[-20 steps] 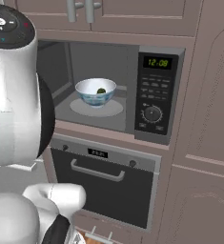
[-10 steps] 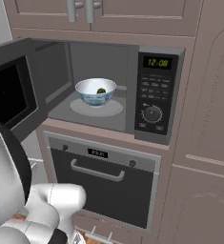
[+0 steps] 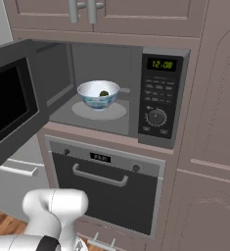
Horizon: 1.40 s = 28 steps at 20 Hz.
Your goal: Pick the cucumber from the sink and place it in the bowl. Then pick the bowl and place it in the microwave. Then close the microwave door and press the start button.
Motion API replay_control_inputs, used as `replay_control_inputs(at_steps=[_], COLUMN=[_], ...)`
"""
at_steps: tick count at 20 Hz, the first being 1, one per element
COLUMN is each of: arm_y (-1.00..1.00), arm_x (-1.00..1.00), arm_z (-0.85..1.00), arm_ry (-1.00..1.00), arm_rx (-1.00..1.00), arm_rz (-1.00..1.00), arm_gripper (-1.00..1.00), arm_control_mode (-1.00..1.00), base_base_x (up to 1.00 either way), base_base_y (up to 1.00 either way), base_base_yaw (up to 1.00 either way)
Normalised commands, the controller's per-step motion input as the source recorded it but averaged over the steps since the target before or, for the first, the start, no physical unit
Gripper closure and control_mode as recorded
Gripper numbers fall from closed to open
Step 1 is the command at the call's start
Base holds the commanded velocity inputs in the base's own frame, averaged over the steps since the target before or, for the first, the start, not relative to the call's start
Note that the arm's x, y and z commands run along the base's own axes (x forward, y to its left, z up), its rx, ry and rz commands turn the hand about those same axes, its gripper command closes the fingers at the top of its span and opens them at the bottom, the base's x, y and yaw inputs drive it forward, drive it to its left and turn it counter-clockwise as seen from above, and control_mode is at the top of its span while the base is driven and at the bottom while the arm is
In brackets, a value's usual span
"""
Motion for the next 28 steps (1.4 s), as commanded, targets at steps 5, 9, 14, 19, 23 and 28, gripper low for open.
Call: replay_control_inputs(at_steps=[5, 9, 14, 19, 23, 28], arm_y=[1.00, 0.98, 0.80, 0.34, 0.05, 0.00], arm_x=[0.31, 0.21, 0.51, 0.95, 1.00, 0.96], arm_z=[-0.41, -0.18, 0.00, -0.10, -0.25, -0.33], arm_ry=[0.23, 0.10, 0.00, 0.06, 0.12, 0.09], arm_rx=[0.00, 0.00, -0.08, -0.10, -0.03, -0.02], arm_rz=[-0.20, -0.27, -0.34, -0.37, -0.27, -0.27], arm_gripper=[-1.00, -1.00, -1.00, -1.00, -1.00, -1.00], arm_control_mode=[-1.00, -1.00, -1.00, -1.00, -1.00, -1.00], base_base_x=[0.00, 0.00, 0.00, 0.00, 0.00, 0.00], base_base_y=[0.00, 0.00, 0.00, 0.00, 0.00, 0.00], base_base_yaw=[0.00, 0.00, 0.00, 0.00, 0.00, 0.00])
